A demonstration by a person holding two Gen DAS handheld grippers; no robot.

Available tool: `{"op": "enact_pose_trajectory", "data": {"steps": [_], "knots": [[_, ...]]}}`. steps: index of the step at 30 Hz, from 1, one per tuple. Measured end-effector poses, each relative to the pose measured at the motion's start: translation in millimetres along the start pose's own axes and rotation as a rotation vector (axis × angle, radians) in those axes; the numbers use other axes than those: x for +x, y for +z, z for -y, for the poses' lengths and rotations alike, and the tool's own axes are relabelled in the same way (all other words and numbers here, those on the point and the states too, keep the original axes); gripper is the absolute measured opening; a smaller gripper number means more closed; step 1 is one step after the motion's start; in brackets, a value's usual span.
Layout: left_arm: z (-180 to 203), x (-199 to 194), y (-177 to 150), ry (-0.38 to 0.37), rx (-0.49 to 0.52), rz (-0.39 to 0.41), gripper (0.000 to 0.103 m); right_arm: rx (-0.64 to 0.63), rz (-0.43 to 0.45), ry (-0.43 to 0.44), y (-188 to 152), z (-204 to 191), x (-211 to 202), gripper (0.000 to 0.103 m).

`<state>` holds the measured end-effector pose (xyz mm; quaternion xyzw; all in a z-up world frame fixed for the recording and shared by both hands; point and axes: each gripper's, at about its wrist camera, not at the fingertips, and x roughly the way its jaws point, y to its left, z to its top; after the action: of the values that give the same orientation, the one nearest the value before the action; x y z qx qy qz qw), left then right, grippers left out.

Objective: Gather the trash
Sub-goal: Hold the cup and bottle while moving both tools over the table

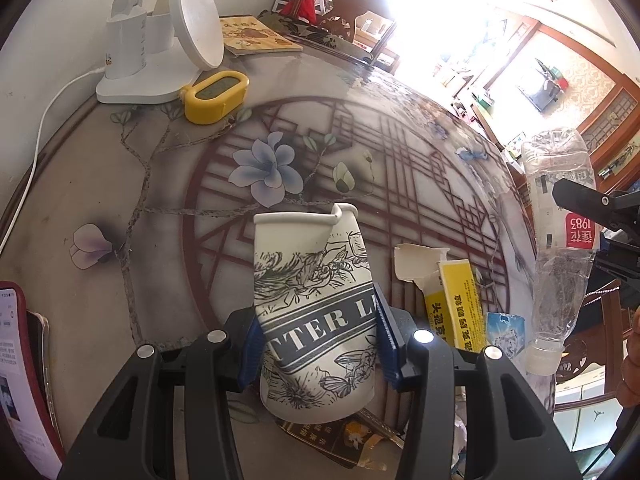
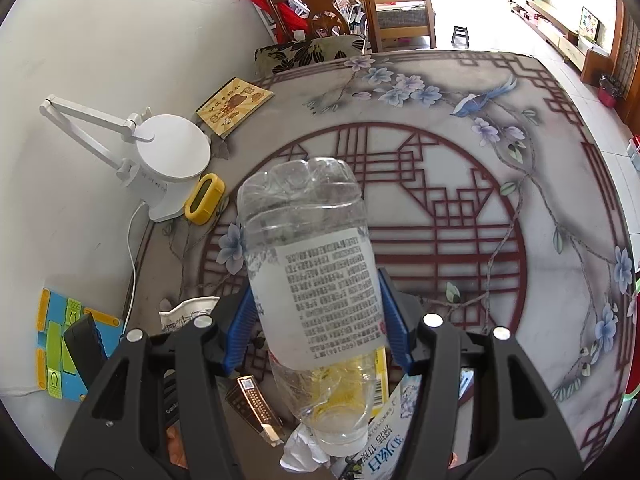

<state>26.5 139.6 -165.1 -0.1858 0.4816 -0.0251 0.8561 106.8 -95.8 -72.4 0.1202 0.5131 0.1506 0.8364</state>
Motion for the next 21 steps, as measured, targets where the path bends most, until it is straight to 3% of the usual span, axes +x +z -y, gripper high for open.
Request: {"op": "enact_pose_trajectory", "data": {"steps": [21], "knots": [[39,-22,-8,-0.051,0.07,0.039,0.045,0.03,0.025,0.0,-24,16,-28,0.055]]}}
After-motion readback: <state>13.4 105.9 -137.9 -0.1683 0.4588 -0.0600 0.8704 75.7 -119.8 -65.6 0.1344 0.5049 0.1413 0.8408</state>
